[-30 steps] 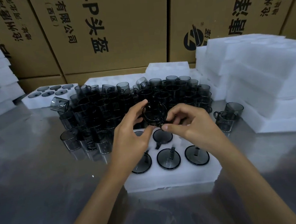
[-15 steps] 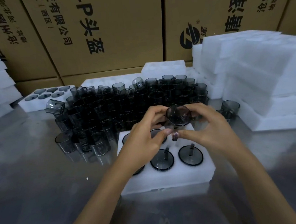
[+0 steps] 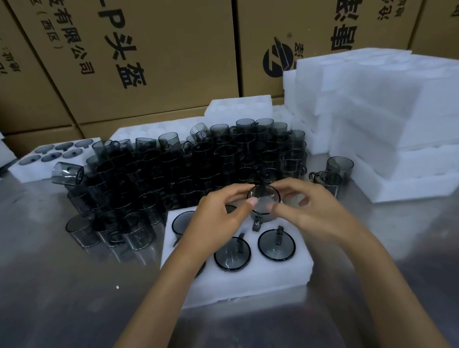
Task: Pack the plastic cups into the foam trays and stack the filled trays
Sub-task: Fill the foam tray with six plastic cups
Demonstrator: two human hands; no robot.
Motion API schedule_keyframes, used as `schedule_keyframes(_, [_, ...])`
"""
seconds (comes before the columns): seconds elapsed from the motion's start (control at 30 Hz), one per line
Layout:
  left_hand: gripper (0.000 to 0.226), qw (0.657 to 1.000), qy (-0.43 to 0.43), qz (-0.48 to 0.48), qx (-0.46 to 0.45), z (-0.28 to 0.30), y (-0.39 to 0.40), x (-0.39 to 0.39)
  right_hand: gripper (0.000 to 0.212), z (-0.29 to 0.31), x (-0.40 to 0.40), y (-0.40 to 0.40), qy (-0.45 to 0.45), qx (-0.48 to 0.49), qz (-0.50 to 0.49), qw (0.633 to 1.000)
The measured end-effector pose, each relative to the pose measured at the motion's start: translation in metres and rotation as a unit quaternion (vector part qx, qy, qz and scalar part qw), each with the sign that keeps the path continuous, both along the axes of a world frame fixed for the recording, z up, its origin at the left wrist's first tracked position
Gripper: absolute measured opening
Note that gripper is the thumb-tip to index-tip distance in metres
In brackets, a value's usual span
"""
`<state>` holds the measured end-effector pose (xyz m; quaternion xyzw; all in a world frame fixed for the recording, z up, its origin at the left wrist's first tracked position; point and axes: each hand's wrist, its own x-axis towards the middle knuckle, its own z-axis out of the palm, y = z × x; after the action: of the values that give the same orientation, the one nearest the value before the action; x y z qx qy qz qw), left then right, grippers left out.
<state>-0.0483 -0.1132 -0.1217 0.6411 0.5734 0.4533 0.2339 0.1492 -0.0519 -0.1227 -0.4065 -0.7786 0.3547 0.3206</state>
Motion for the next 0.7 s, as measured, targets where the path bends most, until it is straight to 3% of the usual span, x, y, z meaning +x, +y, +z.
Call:
schedule_keyframes(0.13, [0.027,1.000,0.017,0.020,0.015,-0.003,0.003,0.001,0.014,-0.004,0.000,0.003,0.022,0.012,-0.005,1.000])
schedule_keyframes(0.53, [0.028,0.995,0.074,0.061,0.000,-0.008,0.004,0.004,0.019,-0.010,-0.012,0.005,0.087,-0.001,-0.050,0.995])
schedule_keyframes(0.7, [0.028,0.992,0.107,0.067,-0.023,-0.007,0.006,0.005,0.017,-0.018,-0.015,0.005,0.071,0.007,-0.062,0.995])
